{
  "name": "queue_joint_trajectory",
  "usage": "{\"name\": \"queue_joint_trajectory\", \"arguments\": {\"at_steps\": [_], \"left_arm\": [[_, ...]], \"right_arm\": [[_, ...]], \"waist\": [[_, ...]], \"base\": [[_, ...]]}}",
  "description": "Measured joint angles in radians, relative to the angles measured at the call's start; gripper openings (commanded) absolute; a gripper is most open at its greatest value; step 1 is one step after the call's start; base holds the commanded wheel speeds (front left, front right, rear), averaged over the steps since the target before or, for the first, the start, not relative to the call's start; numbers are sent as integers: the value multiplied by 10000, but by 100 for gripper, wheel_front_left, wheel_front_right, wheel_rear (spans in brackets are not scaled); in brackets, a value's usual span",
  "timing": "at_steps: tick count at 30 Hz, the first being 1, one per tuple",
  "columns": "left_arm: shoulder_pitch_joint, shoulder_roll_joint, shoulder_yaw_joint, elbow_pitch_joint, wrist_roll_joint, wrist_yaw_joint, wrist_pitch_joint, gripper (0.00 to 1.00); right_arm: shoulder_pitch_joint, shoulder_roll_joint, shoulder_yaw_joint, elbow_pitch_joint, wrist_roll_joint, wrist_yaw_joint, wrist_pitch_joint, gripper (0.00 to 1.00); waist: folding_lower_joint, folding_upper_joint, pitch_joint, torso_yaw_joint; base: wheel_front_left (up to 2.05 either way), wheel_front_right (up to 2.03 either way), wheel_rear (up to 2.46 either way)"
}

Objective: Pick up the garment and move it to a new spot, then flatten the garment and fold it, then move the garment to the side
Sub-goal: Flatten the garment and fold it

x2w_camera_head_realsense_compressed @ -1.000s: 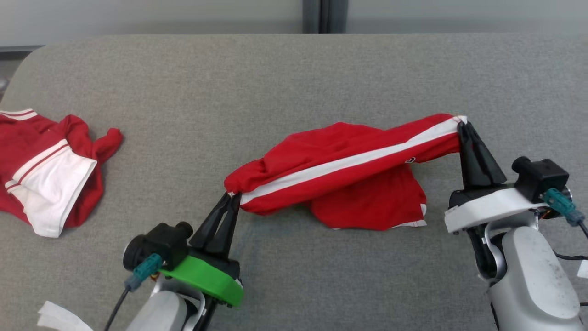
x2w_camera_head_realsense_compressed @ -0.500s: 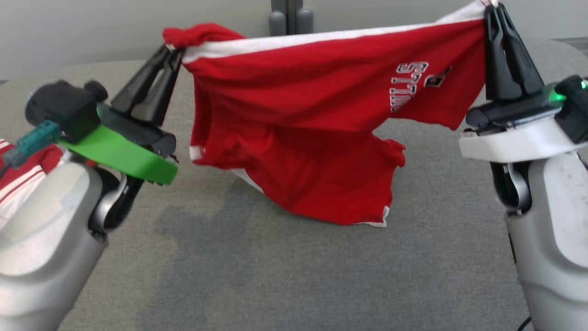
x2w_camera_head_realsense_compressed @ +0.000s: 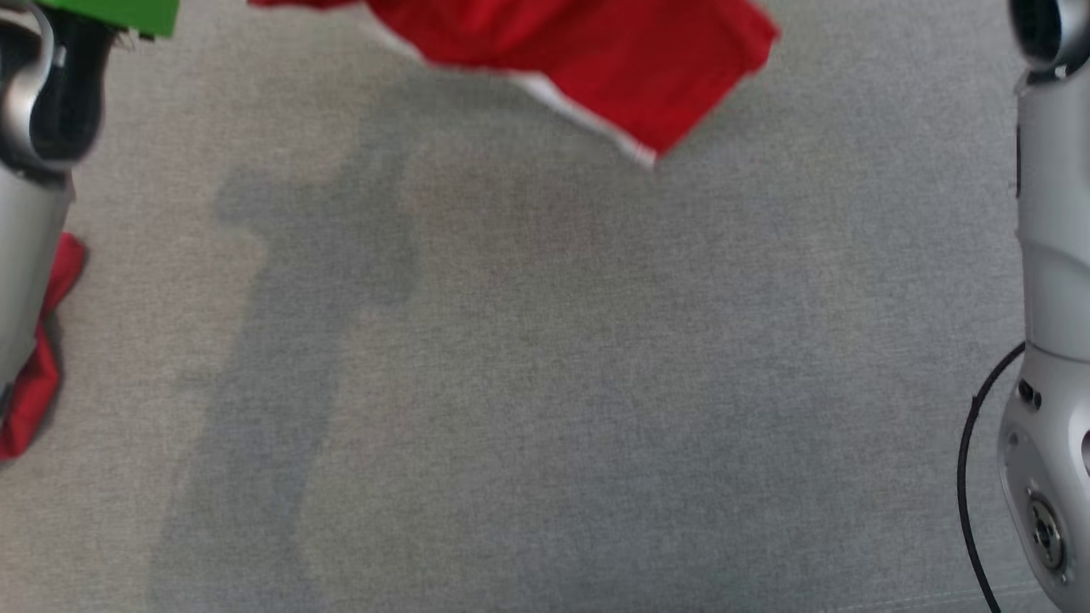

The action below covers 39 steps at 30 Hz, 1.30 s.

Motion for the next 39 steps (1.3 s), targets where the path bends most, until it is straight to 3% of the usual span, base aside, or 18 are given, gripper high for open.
{"name": "queue_joint_trajectory", "arguments": {"at_steps": [4,7,17,27,34,39], "left_arm": [[64,-259,86,159,2,0,-31,0],[1127,-518,345,174,-173,0,-33,0],[6451,-1756,984,867,109,-31,-44,0],[9937,-2968,1768,1114,604,-73,-42,0],[11595,-3365,1885,1014,1028,-73,-40,0],[12186,-3350,1831,734,1099,-73,-42,0]], "right_arm": [[45,259,-36,-25,-17,0,0,0],[1151,343,134,-63,282,0,0,0],[6636,652,13,-752,1476,15,8,0],[10455,811,-441,-784,2257,46,15,0],[12343,834,-610,-890,2654,48,29,0],[13045,834,-629,-1127,2913,48,29,0]], "waist": [[1,0,284,-95],[1,0,221,-167],[-1,0,-725,-232],[-1,0,-2038,-221],[-1,0,-3038,-163],[-1,0,-3509,-69]], "base": [[0,0,0],[0,0,0],[0,0,0],[0,0,0],[0,0,0],[0,0,0]]}}
